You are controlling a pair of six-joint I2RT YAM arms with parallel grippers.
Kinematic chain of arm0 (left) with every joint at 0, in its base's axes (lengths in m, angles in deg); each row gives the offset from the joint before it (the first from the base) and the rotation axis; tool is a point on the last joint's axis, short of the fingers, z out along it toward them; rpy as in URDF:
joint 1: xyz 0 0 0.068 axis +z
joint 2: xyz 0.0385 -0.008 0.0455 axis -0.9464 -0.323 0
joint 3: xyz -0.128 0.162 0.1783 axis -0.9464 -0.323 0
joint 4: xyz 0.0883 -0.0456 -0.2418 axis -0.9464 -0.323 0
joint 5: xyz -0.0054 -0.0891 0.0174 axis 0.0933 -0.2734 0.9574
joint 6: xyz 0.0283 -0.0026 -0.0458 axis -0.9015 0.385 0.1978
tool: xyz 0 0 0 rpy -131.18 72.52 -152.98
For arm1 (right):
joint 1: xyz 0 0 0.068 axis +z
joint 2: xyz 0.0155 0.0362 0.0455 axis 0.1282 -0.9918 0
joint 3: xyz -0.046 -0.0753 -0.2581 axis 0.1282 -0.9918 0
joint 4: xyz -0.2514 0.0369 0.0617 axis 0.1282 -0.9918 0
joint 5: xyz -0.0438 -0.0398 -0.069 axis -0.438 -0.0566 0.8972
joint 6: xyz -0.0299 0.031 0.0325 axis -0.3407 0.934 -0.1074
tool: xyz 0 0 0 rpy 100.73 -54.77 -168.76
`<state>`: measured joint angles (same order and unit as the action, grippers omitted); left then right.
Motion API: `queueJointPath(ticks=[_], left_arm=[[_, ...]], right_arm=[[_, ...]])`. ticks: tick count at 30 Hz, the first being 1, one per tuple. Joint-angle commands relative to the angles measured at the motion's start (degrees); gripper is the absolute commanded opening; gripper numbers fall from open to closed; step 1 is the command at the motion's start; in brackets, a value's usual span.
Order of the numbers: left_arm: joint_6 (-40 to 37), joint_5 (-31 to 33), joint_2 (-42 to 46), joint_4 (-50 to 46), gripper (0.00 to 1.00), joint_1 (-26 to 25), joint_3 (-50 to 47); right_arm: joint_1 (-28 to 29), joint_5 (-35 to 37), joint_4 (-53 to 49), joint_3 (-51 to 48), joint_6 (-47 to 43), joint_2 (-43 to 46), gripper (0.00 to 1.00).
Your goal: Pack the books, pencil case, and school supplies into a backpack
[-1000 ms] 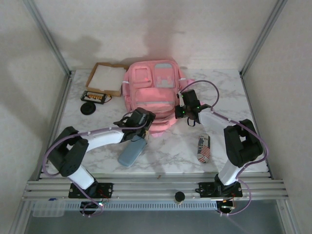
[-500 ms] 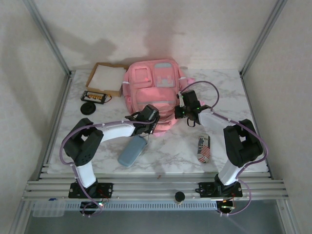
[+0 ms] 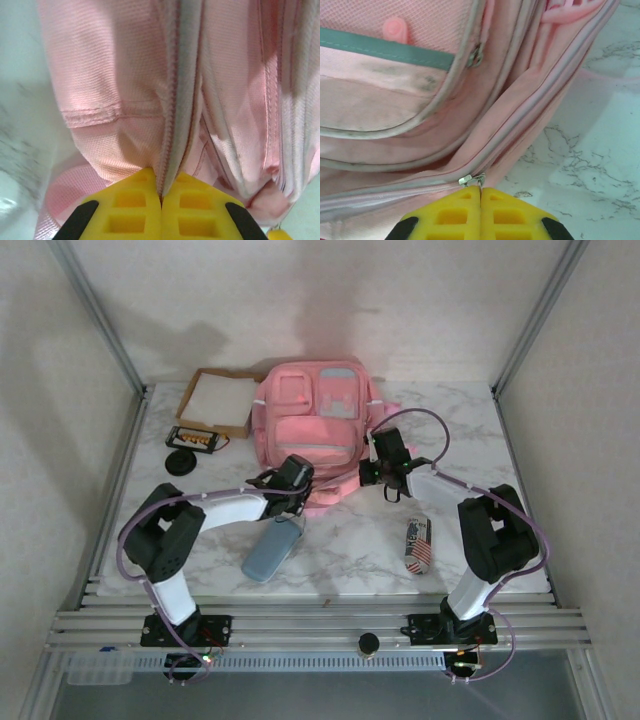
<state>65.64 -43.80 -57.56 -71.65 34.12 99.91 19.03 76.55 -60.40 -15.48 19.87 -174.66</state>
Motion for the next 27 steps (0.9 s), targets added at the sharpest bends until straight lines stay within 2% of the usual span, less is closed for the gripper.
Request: queueJointPath(ticks=[1, 7, 10, 13, 16, 25, 27], left_arm=[[-3.9, 7.6, 3.1, -6.2, 0.00, 4.7, -5.0], [-10.5, 6.5, 7.7, -5.9, 0.00, 12.0, -10.1], [-14.2, 5.2, 9.4, -5.6, 0.00, 15.5, -11.5], [-17.3, 6.2, 11.0, -6.5, 0.00, 18.0, -12.3], [-19.7, 4.7, 12.1, -5.5, 0.00, 20.2, -13.0], [-26.0, 5.6, 11.8, -7.0, 0.00, 21.8, -9.3], [-26.4, 5.0, 12.0, -6.5, 0.00, 21.7, -8.9]], right_arm=[[-2.4, 3.5, -0.2, 0.0, -2.1, 1.3, 0.00], [-3.2, 3.2, 1.0, 2.3, -4.3, -0.5, 0.00], [-3.3, 5.7, 0.7, 4.0, -4.9, -2.2, 0.00], [-3.9, 6.1, 1.4, 5.3, -4.9, -3.4, 0.00], [-4.5, 7.2, 1.8, 7.0, -4.5, -4.7, 0.00], [-4.8, 8.4, 1.4, 8.2, -3.8, -6.2, 0.00], [-4.8, 3.9, 1.6, 8.0, -3.5, -5.9, 0.00]])
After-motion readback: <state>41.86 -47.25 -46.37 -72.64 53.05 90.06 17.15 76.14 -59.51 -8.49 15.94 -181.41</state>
